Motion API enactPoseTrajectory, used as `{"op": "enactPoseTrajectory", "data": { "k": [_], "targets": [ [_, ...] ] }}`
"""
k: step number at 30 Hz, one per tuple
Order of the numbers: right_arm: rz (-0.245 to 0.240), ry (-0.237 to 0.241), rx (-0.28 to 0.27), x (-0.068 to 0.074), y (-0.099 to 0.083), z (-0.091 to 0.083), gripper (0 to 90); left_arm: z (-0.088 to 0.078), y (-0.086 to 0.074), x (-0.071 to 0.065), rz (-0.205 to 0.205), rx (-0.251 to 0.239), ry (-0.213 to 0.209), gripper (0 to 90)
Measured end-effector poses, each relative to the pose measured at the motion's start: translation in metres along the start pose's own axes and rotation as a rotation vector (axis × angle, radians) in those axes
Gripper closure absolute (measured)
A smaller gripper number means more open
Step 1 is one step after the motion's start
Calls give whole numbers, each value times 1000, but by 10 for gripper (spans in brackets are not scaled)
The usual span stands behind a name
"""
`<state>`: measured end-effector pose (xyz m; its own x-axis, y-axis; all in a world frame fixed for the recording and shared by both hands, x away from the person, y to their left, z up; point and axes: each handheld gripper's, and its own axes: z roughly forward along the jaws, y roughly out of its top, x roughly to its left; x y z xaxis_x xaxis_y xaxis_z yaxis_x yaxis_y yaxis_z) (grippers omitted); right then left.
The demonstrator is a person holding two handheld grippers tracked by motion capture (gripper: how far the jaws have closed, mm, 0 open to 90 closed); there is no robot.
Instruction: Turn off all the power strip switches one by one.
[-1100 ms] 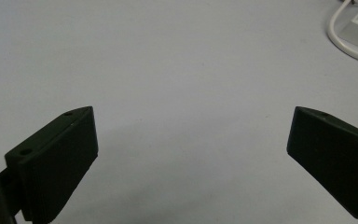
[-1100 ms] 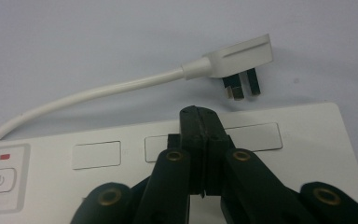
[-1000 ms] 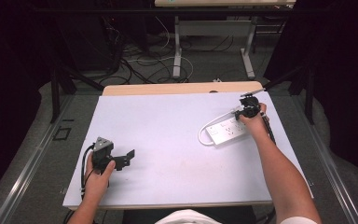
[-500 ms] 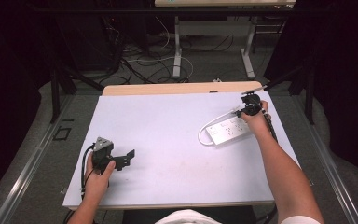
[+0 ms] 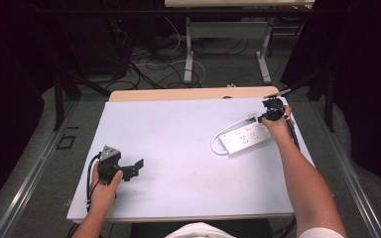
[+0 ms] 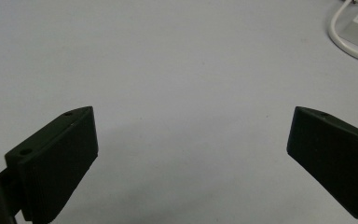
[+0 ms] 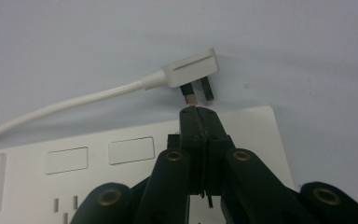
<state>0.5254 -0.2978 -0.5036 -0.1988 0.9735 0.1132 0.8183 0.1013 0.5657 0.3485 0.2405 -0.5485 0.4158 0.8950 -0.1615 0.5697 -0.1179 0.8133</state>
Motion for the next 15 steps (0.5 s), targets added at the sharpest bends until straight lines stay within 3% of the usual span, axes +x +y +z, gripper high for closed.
{"op": "enactPoseTrajectory", "data": {
  "k": [1, 12, 15],
  "targets": [
    [-14, 3, -4, -2, 0, 0, 900, 0, 0, 0, 2, -3, 0, 18],
    [20, -13, -2, -7, 0, 1, 900, -1, 0, 1, -5, 3, 0, 18],
    [5, -11, -9, -7, 0, 2, 900, -1, 0, 1, -4, 3, 0, 18]
  ]
}}
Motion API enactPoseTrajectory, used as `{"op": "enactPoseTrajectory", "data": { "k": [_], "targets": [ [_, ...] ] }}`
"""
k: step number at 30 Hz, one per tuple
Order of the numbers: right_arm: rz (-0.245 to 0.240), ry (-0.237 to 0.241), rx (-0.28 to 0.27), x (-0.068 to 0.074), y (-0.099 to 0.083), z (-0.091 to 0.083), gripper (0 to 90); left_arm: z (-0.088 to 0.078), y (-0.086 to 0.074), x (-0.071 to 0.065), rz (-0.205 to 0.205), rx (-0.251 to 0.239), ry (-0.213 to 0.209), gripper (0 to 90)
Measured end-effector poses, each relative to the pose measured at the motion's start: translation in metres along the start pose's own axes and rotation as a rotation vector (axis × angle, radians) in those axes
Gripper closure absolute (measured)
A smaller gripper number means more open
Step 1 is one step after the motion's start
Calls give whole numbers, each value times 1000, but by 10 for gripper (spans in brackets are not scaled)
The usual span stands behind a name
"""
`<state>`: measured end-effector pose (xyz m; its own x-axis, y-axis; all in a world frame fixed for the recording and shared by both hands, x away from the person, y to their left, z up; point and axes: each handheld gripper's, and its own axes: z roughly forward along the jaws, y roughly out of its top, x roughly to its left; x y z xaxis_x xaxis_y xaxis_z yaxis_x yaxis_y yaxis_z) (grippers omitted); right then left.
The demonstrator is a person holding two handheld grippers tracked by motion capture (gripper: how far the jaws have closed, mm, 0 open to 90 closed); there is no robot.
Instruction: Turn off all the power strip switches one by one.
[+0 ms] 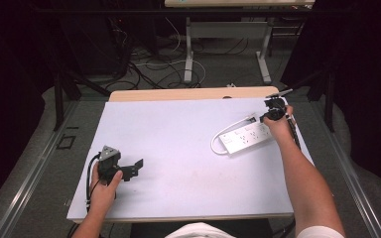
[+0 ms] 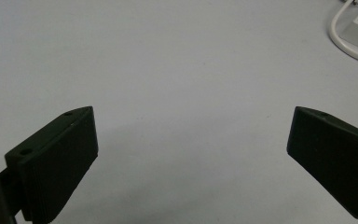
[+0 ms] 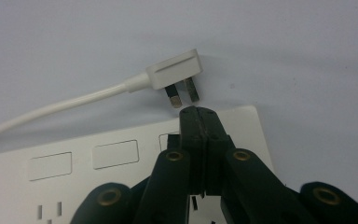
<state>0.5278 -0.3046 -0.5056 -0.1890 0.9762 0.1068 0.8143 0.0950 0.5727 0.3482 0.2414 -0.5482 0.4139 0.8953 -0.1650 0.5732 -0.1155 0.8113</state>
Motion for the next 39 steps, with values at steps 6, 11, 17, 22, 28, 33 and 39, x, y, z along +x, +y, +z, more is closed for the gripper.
{"op": "enactPoseTrajectory", "data": {
  "k": [6, 11, 17, 22, 28, 33, 39],
  "targets": [
    [1, -10, 6, 0, 0, 3, 900, 0, 0, 0, 0, 5, -1, 18],
    [9, -18, 15, -2, 0, 8, 900, 0, 0, 1, 0, 3, 2, 18],
    [9, -12, 11, -2, 0, 10, 900, 0, -1, 1, -2, -2, 3, 18],
    [8, -20, 13, -1, 0, 10, 900, -1, 0, 1, -1, -5, 4, 18],
    [5, -21, 13, -1, 1, 10, 900, 0, 0, 1, 0, -6, 4, 18],
    [6, -23, 13, -1, 1, 10, 900, -1, 0, 1, -1, -6, 5, 18],
    [6, -24, 10, -1, 1, 11, 900, -1, 0, 1, 0, -6, 5, 18]
  ]
}}
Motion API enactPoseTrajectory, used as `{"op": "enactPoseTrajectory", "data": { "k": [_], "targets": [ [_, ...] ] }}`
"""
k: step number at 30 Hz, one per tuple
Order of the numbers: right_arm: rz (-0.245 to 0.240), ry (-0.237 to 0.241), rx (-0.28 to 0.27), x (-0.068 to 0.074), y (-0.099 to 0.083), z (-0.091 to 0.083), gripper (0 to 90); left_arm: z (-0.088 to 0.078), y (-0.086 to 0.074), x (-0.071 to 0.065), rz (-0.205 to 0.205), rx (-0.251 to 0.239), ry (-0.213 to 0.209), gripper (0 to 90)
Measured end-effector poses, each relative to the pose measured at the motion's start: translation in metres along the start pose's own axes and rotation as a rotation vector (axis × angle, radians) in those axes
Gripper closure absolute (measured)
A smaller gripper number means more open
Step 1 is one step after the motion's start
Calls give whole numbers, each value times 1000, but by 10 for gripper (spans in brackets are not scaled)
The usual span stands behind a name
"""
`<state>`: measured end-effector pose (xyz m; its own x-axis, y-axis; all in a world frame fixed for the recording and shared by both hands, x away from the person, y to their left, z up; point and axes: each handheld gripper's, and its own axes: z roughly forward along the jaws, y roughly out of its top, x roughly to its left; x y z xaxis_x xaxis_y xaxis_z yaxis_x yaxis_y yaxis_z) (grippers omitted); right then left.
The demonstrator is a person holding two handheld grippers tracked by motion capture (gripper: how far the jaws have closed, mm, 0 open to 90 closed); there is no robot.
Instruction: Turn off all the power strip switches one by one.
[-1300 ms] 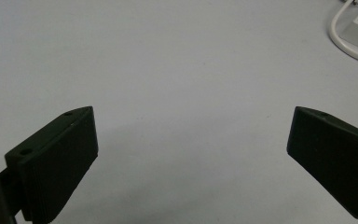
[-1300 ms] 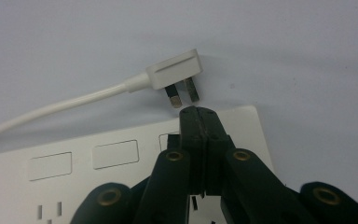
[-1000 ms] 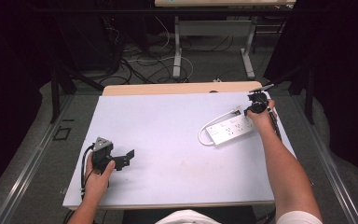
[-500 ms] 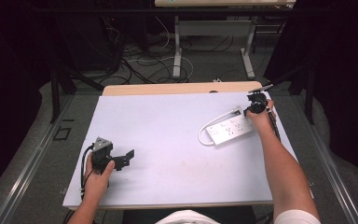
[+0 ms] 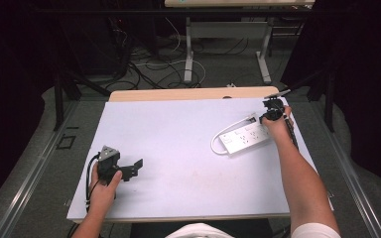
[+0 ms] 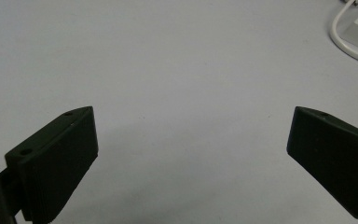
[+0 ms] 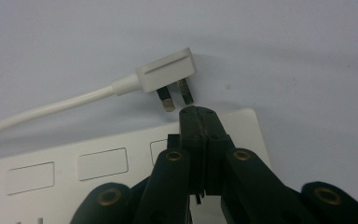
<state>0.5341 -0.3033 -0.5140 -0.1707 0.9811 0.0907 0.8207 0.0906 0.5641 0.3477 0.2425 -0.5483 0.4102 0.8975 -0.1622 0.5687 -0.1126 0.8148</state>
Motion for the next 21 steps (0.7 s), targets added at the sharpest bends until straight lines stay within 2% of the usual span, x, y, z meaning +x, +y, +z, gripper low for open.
{"op": "enactPoseTrajectory", "data": {
  "k": [8, 11, 21],
  "targets": [
    [-10, 4, 3, 2, 0, 0, 900, 0, 0, 0, 0, 1, 0, 18],
    [-33, 9, 5, 4, 0, 1, 900, 0, 0, 0, 1, 0, 0, 18],
    [-2, 11, -10, 3, -2, 3, 900, 0, 0, -1, 0, 9, -4, 18]
  ]
}}
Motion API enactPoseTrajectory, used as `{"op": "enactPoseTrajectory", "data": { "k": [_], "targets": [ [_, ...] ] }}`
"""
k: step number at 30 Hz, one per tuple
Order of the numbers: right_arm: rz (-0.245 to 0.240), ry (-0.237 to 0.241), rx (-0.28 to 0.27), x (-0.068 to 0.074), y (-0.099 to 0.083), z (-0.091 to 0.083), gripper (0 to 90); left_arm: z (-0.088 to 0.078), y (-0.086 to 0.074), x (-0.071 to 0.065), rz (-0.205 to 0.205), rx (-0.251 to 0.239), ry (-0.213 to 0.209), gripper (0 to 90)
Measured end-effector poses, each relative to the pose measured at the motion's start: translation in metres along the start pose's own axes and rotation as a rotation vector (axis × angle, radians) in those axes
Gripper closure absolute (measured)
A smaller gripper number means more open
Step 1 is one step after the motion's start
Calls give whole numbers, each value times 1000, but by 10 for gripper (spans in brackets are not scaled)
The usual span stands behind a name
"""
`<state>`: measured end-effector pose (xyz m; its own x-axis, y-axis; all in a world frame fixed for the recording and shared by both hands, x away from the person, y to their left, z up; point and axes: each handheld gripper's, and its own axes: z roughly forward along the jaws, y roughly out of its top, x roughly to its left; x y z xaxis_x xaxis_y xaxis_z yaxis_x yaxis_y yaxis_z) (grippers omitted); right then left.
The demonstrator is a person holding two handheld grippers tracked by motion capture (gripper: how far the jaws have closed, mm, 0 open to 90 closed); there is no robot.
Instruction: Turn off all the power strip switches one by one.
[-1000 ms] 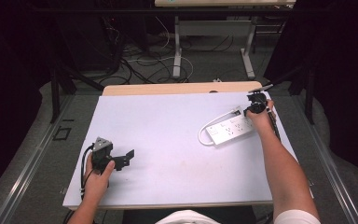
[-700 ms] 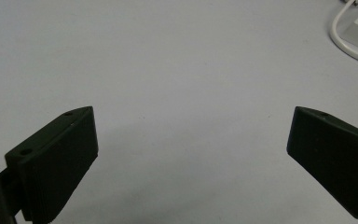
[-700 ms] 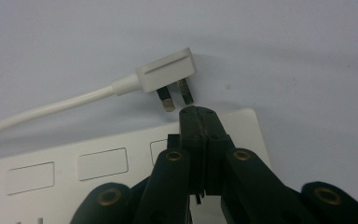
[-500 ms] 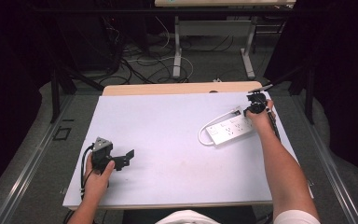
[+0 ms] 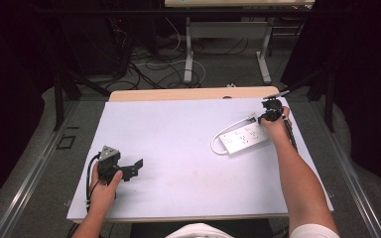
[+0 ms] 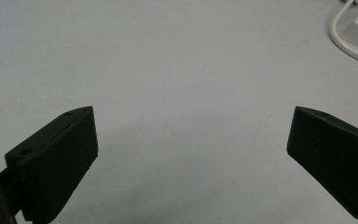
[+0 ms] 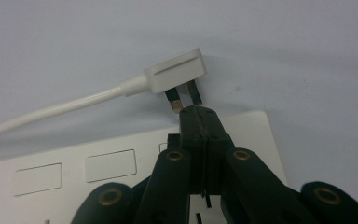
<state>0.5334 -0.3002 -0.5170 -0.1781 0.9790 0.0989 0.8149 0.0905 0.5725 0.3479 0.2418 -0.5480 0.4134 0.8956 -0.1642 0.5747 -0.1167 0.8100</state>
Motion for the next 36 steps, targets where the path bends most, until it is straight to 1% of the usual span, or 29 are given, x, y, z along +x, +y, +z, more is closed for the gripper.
{"op": "enactPoseTrajectory", "data": {
  "k": [1, 2, 4, 5, 6, 7, 9, 10, 11, 12, 14, 15, 16, 19, 20, 22, 25, 28, 30, 35, 36],
  "targets": [
    [5, 6, -4, 0, 0, 0, 900, 0, 0, 0, 0, 0, 0, 18],
    [0, 13, -2, -1, -1, 0, 900, 0, 0, 0, 1, -4, -1, 18],
    [7, 15, 0, -1, -1, 0, 900, 0, 0, 0, -1, -6, 1, 18],
    [11, 8, -3, -1, -1, 0, 900, 0, 0, 0, -1, -6, 2, 18],
    [0, -22, 1, -1, -2, -1, 900, 0, 0, 0, 0, -6, 2, 18],
    [-3, -37, -3, -3, -3, -1, 900, 0, 0, 0, 0, -7, 2, 18],
    [28, -11, -17, -8, -5, -2, 900, 0, 0, 0, 0, -6, 2, 18],
    [32, 0, -22, -11, -6, -2, 900, 0, 0, 0, -1, -1, 2, 18],
    [27, 3, -19, -13, -7, -3, 900, 0, 0, 0, -1, 0, 2, 18],
    [44, 11, -27, -14, -8, -3, 900, 0, 0, 0, -1, 2, 0, 18],
    [49, 20, -26, -16, -9, -4, 900, 0, 0, 0, -1, -1, 3, 18],
    [37, 9, -35, -16, -9, -3, 900, 1, 0, -1, -1, -4, 3, 18],
    [31, 8, -34, -15, -9, -3, 900, 1, 0, -1, 1, -6, 3, 18],
    [32, 1, -38, -13, -10, -3, 900, 2, 0, -1, 5, 1, 1, 18],
    [25, 0, -37, -14, -10, -4, 900, 2, 0, -2, 5, 1, 0, 18],
    [35, 2, -36, -13, -9, -4, 900, 2, 0, -1, 4, 1, 1, 18],
    [35, 3, -32, -14, -9, -4, 900, 2, 0, -1, -3, -5, 1, 18],
    [33, 2, -28, -14, -9, -5, 900, 1, 0, -1, -1, -6, 0, 18],
    [44, 0, -30, -14, -9, -5, 900, 1, 0, -1, 0, -5, 0, 18],
    [46, 1, -16, -17, -10, -7, 891, 1, 0, -2, -3, -8, 1, 18],
    [49, -3, -22, -17, -11, -7, 886, 1, 0, -2, -4, -6, 2, 18]
  ]
}}
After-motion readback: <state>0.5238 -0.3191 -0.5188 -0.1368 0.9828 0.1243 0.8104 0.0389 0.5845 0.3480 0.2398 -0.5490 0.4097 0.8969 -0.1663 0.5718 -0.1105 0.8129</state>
